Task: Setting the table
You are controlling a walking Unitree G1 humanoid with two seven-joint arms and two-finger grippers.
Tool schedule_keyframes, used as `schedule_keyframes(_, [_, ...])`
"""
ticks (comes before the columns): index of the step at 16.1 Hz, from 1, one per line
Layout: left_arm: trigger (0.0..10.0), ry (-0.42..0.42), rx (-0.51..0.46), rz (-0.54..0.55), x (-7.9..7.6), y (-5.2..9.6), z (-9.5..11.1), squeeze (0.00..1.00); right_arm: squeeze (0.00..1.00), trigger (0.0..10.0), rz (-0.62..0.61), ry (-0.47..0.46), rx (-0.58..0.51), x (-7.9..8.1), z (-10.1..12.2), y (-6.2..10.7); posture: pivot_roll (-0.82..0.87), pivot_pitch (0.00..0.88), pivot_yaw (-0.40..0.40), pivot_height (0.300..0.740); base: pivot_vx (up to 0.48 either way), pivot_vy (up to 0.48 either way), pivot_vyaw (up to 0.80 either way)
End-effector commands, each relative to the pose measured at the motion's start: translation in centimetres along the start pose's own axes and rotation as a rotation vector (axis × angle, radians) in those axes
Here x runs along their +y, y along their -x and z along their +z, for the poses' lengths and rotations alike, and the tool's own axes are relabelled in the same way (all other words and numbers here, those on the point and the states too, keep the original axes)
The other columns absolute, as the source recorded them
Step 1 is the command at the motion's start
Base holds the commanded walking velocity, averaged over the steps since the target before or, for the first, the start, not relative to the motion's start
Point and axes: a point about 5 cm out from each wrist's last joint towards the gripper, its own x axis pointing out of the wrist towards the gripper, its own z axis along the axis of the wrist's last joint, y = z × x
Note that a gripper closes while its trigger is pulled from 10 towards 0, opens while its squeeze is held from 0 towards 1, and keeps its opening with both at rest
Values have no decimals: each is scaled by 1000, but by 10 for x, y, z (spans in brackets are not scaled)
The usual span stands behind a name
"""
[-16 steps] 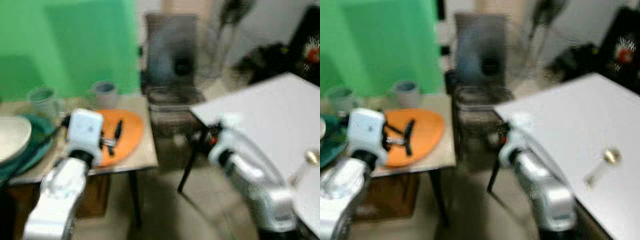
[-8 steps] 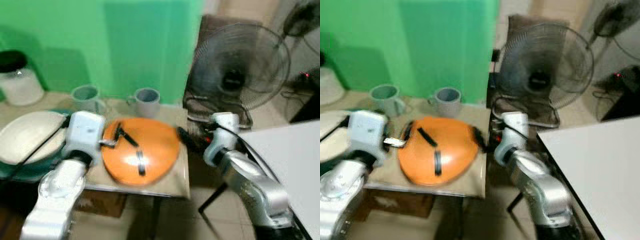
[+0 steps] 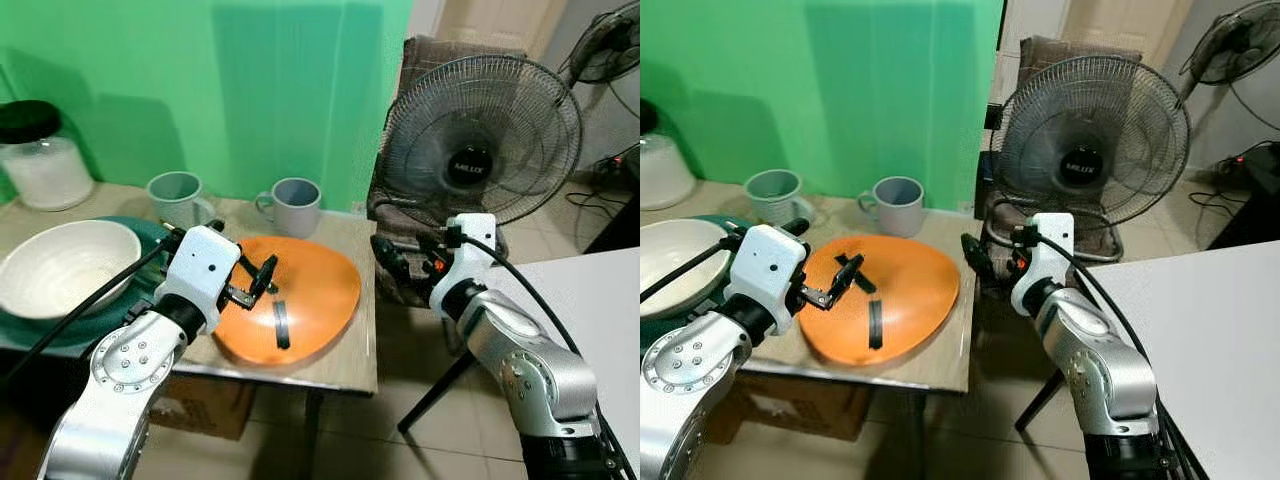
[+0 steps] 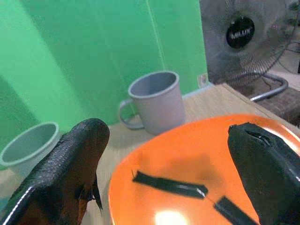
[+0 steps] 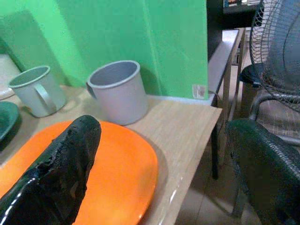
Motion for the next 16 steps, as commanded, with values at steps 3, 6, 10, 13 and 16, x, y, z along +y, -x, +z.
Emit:
schedule_keyframes(3, [10000, -20, 2, -47, 0, -2, -2, 0, 0, 10000, -3, 22, -12, -8, 4, -2, 43, 8, -73, 740, 0, 0, 0])
schedule_keyframes(6, [10000, -12, 13, -77, -2, 3, -5, 0, 0, 10000, 11, 27, 2, -8, 3, -2, 40, 14, -86, 740, 0, 0, 0])
schedule_keyframes(10, [10000, -33, 58, -136, 0, 9, -17, 0, 0, 10000, 87, 86, 47, -14, -4, 0, 37, 14, -85, 740, 0, 0, 0])
schedule_keyframes(13, [10000, -47, 84, -178, 1, 9, -28, 0, 1000, 10000, 189, 118, 98, -33, -2, 9, 13, 19, -81, 740, 0, 0, 0])
schedule_keyframes(16, [10000, -63, 128, -218, 2, 8, -43, 0, 1000, 10000, 289, 181, 145, -37, 1, 11, 1, 19, -75, 740, 0, 0, 0])
